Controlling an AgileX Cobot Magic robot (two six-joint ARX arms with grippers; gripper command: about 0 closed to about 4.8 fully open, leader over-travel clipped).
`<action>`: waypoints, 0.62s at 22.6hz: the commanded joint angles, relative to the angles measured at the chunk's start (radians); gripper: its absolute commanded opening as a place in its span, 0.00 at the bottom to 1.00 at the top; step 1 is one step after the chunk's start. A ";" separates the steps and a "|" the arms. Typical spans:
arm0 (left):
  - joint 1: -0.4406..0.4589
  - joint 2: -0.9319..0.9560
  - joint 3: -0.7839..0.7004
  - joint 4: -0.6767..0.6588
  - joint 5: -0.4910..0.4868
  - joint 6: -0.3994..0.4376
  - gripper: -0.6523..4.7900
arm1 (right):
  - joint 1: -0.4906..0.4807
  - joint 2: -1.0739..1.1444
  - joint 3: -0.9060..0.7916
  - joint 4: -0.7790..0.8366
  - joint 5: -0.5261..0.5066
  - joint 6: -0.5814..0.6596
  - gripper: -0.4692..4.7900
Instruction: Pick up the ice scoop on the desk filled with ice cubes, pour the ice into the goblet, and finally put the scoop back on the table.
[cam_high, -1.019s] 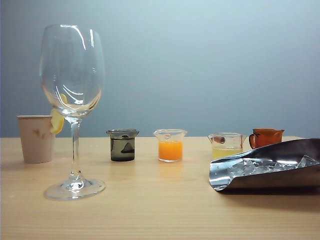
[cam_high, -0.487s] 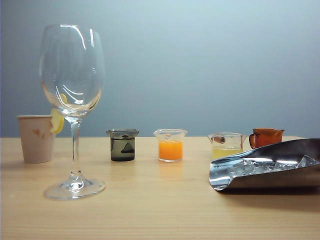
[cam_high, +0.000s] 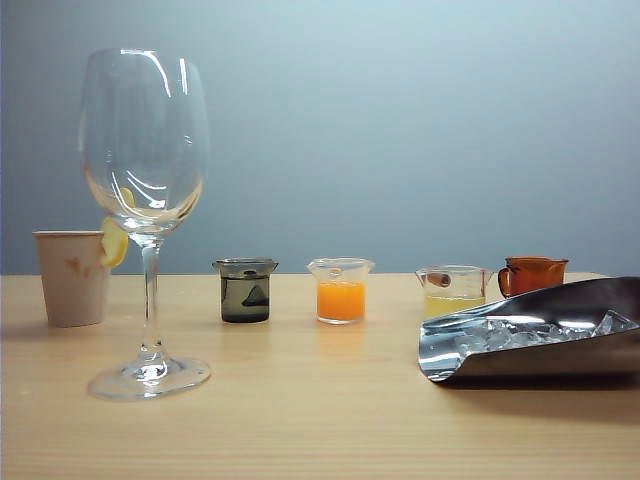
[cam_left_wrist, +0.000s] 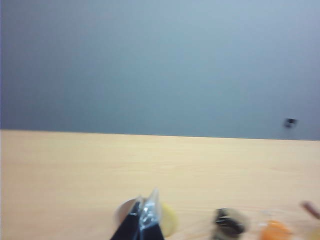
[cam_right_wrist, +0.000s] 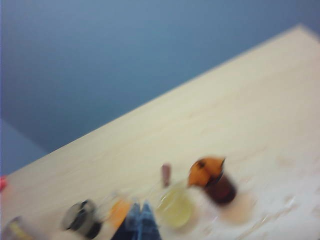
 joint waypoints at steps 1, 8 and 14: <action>-0.001 0.075 0.101 -0.016 0.158 0.034 0.11 | -0.001 0.049 0.006 -0.008 -0.040 0.188 0.08; -0.002 0.243 0.314 -0.219 0.356 0.048 0.11 | -0.003 0.010 -0.161 0.064 -0.040 0.449 0.08; -0.098 0.279 0.318 -0.322 0.384 0.097 0.11 | -0.005 -0.096 -0.317 0.096 0.011 0.541 0.08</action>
